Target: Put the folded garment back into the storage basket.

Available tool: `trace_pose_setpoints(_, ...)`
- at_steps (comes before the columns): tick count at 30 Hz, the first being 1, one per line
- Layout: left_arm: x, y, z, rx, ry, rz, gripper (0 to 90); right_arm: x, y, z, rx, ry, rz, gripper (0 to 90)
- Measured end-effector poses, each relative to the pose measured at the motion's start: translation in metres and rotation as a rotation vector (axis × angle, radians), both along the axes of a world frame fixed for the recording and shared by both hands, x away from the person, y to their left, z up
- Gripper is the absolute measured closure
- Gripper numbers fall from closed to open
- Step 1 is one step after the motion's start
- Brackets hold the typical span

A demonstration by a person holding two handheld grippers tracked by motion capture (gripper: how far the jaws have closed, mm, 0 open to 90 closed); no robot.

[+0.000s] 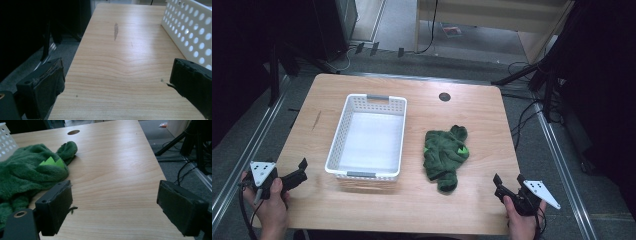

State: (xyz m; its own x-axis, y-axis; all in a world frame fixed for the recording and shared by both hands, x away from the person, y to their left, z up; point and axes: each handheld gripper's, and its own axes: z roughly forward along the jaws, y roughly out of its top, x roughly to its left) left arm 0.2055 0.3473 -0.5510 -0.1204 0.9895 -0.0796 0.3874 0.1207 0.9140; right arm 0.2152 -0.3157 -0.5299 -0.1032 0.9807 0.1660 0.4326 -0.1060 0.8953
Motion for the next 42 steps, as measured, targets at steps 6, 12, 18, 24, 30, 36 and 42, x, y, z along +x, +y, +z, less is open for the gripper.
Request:
trace_pose_setpoints(6, 0.006, 0.002, 0.0, -0.005, 0.048, -0.009, 0.7, 0.003, 0.015, 0.015, 0.0, 0.069, 0.035, 13.3)
trace_pose_setpoints(12, 0.007, -0.005, 0.0, 0.062, 0.05, -0.032, 0.7, 0.006, 0.028, 0.022, -0.025, 0.15, 0.108, 20.8)
trace_pose_setpoints(18, 0.011, -0.01, 0.0, 0.092, 0.023, -0.001, 0.7, 0.012, 0.043, 0.03, -0.051, 0.174, 0.122, 23.3)
trace_pose_setpoints(24, 0.014, -0.012, 0.0, 0.09, 0.057, -0.002, 0.7, 0.023, 0.058, 0.038, -0.032, 0.243, 0.15, 20.7)
trace_pose_setpoints(30, 0.022, -0.014, 0.001, 0.092, 0.053, -0.009, 0.7, 0.036, 0.074, 0.046, -0.006, 0.291, 0.171, 12.6)
trace_pose_setpoints(36, 0.022, -0.012, 0.001, 0.07, 0.073, 0.001, 0.7, 0.05, 0.092, 0.055, -0.014, 0.371, 0.152, 8.7)
trace_pose_setpoints(42, 0.021, -0.013, 0.0, 0.08, 0.075, -0.013, 0.8, 0.063, 0.112, 0.067, -0.09, 0.425, 0.129, 7.5)
